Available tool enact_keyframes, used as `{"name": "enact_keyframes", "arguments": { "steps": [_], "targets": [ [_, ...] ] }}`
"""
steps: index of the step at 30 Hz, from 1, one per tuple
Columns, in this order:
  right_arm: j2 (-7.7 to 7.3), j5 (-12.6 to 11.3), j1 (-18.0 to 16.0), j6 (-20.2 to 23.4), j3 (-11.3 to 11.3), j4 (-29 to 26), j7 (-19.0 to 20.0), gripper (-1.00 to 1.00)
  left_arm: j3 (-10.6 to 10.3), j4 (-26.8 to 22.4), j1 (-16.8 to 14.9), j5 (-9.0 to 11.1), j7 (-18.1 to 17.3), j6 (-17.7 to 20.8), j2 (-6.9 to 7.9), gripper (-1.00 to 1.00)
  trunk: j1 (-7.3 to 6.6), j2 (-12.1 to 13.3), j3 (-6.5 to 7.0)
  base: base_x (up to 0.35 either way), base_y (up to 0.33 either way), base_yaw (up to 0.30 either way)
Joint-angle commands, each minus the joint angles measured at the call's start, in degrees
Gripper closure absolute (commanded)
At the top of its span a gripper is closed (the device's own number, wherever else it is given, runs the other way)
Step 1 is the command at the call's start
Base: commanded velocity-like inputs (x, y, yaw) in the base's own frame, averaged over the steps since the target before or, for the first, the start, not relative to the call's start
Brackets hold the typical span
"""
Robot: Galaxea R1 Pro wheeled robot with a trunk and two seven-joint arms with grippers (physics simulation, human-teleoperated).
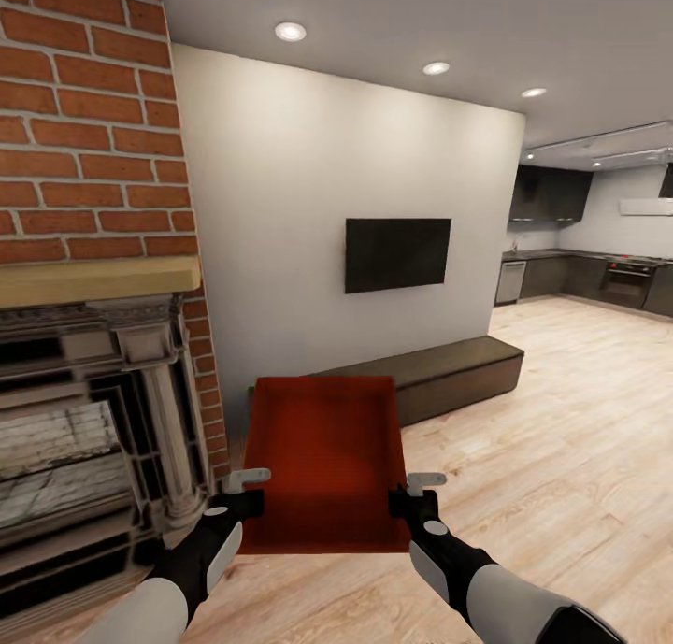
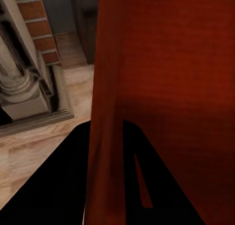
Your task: Move the two storage containers from the living room to the garage. In the garage, place one container on the floor and stack the other container on top of it (either order is fine).
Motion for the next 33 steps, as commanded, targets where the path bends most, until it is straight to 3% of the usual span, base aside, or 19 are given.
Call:
{"name": "enact_keyframes", "arguments": {
  "steps": [1, 25, 33],
  "targets": [
    [-0.03, -1.2, 0.0, -0.5, -2.6, 0.3, -4.6, 1.00, 2.8, -0.3, 0.0, -0.6, 0.8, -3.6, 4.36, 1.00, 0.02, 0.0, 0.02, 0.001, 0.000, -0.274],
    [0.02, -1.2, 0.0, -0.4, -2.6, 0.4, -4.6, 1.00, 2.8, -0.4, 0.0, -0.6, 0.8, -3.7, 4.33, 1.00, 0.02, 0.0, 0.86, 0.000, 0.000, -0.273],
    [-0.10, -1.2, 0.0, 0.1, -2.6, 0.3, -4.5, 1.00, 2.7, -0.4, 0.0, -0.6, 0.8, -3.7, 4.33, 1.00, 0.02, 0.0, 0.91, 0.000, 0.000, -0.060]
  ]
}}
